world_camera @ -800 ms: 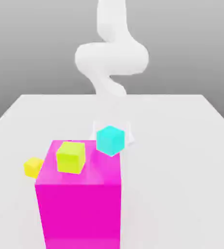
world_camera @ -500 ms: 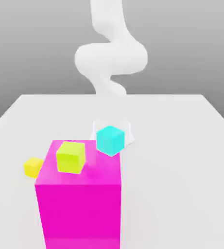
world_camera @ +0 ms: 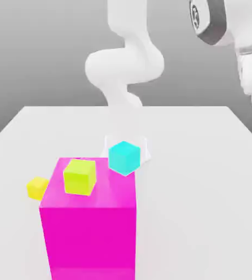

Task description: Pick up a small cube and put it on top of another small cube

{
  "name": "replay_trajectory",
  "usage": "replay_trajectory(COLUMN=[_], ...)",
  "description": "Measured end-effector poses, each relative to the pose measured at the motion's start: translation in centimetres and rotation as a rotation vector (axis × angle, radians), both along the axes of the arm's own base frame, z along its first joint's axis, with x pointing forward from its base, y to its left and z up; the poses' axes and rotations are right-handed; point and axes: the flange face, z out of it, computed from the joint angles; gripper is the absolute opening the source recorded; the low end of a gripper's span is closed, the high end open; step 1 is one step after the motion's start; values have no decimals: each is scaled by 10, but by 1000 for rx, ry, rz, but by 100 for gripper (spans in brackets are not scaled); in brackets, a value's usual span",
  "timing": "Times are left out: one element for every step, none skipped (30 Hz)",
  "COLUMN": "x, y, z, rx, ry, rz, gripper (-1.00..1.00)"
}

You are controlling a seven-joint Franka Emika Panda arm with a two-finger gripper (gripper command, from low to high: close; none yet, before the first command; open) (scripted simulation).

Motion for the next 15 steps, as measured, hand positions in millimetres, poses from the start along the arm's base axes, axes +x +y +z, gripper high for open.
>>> replay_trajectory(x=[2,2,3,2,1,0,-2,-4,-6,-9,-12,-16,-18,-19,-20], y=[8,17,26,35,44,53,62,70,78,86,94,101,107,110,111], z=[-15,-30,-45,-60,-75,-89,-104,-119,-133,-147,-161,-175,-190,-206,-223], rx=[-18,-36,-54,-73,-92,-112,-131,-151,-171,-192,-213,-235,-252,-261,-266], ry=[7,14,20,26,32,37,41,46,50,53,56,59,61,62,62], rz=[44,89,136,183,231,279,326,375,425,474,524,575,615,636,646], gripper=[0,0,0,0,0,0,0,0,0,0,0,0,0,0,0])
